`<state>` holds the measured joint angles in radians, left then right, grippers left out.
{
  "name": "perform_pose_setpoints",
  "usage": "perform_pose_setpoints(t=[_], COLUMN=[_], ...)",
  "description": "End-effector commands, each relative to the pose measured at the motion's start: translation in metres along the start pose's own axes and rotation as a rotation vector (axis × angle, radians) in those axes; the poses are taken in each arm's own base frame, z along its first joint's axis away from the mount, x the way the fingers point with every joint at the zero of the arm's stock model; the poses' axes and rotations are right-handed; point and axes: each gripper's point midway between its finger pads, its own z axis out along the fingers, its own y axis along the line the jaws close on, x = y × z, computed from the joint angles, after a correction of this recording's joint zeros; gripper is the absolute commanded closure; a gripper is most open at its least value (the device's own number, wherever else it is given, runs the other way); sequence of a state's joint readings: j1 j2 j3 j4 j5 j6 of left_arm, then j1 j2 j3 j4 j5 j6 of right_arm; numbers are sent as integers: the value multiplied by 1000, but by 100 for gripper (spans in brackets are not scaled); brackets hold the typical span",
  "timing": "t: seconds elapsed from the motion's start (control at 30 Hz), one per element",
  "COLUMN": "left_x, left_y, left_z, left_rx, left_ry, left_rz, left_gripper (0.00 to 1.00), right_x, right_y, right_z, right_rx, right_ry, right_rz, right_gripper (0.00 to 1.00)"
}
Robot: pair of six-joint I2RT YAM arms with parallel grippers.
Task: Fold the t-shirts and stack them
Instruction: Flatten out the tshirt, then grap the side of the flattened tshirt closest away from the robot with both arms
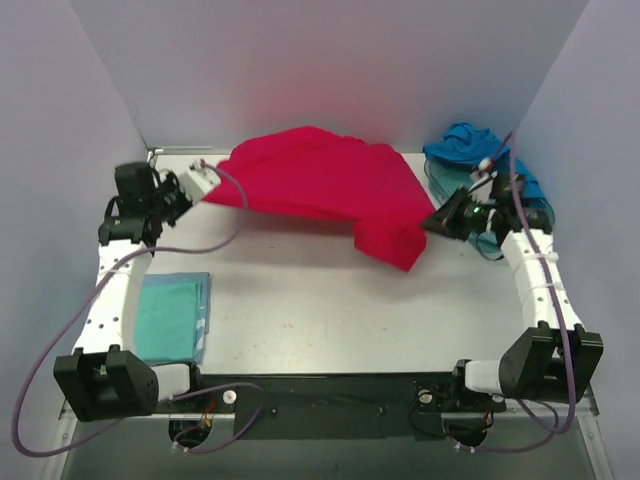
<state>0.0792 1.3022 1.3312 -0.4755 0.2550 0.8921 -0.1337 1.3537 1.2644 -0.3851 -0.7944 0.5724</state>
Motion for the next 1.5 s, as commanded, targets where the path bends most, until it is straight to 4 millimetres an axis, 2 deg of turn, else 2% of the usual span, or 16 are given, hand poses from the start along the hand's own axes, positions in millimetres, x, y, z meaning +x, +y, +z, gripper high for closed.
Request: perform_pose_setpoints(t=[0.0,0.1,0.2,0.33,0.47,0.63,0.7,0.77,0.8,0.83,0.9,1.03,1.17,1.27,1.37,1.47], left_x=[71,115,139,150,152,138,135,132,123,121,116,113,111,109,104,103], left_y=[-122,-177,-198,-213,-215,-215,-216,-216,-224,-226,-230,-234,-236,-234,-233,-233], left_z=[-21,-35,-43,-54,-58,-57,-53,-49,-48,-47,-46,-44,-43,-43,-42,-42], left_rx=[321,425,460,496,497,502,493,493,520,528,543,545,544,540,540,542], left_ry=[150,232,274,281,290,226,213,200,176,173,165,159,152,146,132,130], left_rz=[42,65,114,158,166,157,148,127,134,130,127,100,73,63,63,68], left_gripper=[100,100,100,100,100,100,100,100,100,100,100,100,100,100,100,100], right_x=[152,194,220,240,227,230,220,205,201,192,180,171,226,270,287,295], right_y=[-75,-113,-150,-167,-167,-168,-169,-170,-167,-162,-149,-142,-140,-146,-148,-170], right_z=[-4,-8,-22,-31,-33,-29,-20,-6,-1,6,2,-42,-74,-82,-64,-57], right_rx=[240,356,502,577,627,645,653,662,652,645,671,837,868,904,830,902], right_ry=[385,471,522,564,531,560,536,517,517,522,516,433,461,473,446,465], right_rz=[-30,58,85,125,126,157,131,104,99,86,35,-62,50,106,114,106], right_gripper=[100,100,100,100,100,98,96,86,71,64,52,43,46,50,50,50])
